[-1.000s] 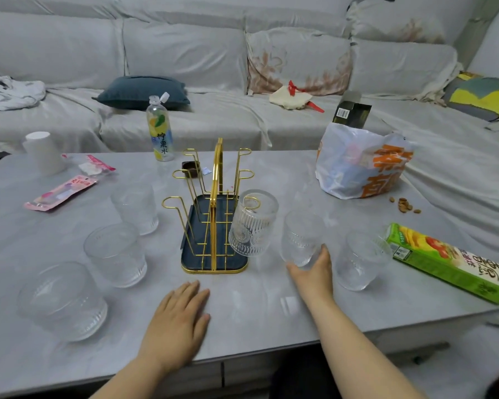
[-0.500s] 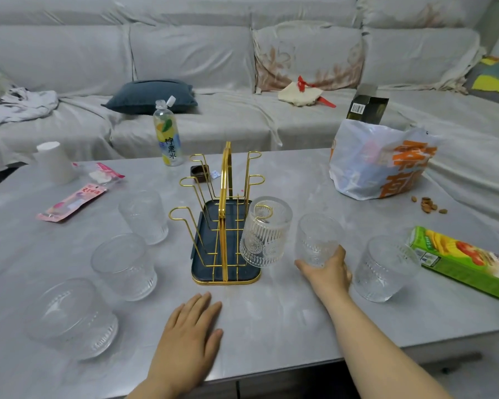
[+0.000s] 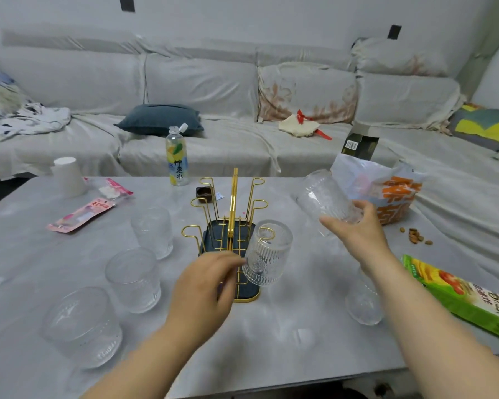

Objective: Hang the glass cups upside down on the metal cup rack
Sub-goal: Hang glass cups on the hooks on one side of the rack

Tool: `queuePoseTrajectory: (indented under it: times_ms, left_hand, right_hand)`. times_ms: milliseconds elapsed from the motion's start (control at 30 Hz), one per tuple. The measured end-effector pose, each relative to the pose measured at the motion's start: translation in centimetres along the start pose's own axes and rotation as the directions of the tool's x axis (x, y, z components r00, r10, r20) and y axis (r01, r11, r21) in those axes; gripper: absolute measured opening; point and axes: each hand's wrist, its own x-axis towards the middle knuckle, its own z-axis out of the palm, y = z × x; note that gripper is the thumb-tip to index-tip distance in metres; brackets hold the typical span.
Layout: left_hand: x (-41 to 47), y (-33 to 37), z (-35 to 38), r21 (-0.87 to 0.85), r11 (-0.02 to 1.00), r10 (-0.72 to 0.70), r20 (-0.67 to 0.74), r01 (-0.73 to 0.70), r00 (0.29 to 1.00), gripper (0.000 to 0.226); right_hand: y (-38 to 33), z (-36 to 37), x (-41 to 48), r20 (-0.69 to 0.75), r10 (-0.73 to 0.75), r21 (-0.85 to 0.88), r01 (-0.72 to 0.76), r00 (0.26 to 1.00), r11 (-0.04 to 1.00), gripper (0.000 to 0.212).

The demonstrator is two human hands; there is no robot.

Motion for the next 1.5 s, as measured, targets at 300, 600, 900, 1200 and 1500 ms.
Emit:
queuePoseTrajectory:
  times_ms: [300,600,900,1200,1500]
  left_hand:
    - [9.1,-2.3,2.0,0.149,0.984,-0.115,0.113,0.098,0.987,0.049]
    - [9.5,-4.8,4.1,0.053,0.991,-0.128,0.144,0.121,0.981,0.048]
    - [9.6,-4.9,4.2,0.228,0.966,-0.170,0.206,0.122,0.964,0.056]
    - [9.7,-4.5,3.9,0.339,0.933,-0.199,0.218,0.117,0.955,0.055]
    - [9.6,-3.9,3.5,0.342,0.932,-0.204,0.220,0.120,0.954,0.051]
  right_hand:
    - [-5.7,2.9,4.2,0.251,-0.200,-0.297,0.272,0.947,0.916,0.070]
    - [-4.3,9.9,5.8,0.487,-0.178,-0.422,0.409,0.855,0.809,0.070]
    - [-2.8,12.0,5.3,0.564,-0.036,-0.511,0.383,0.825,0.769,0.067]
    - [-2.9,9.8,3.8,0.465,-0.060,-0.433,0.287,0.883,0.854,0.062]
    - [2.2,0.0,-2.8,0.122,-0.248,-0.297,0.274,0.961,0.915,0.032]
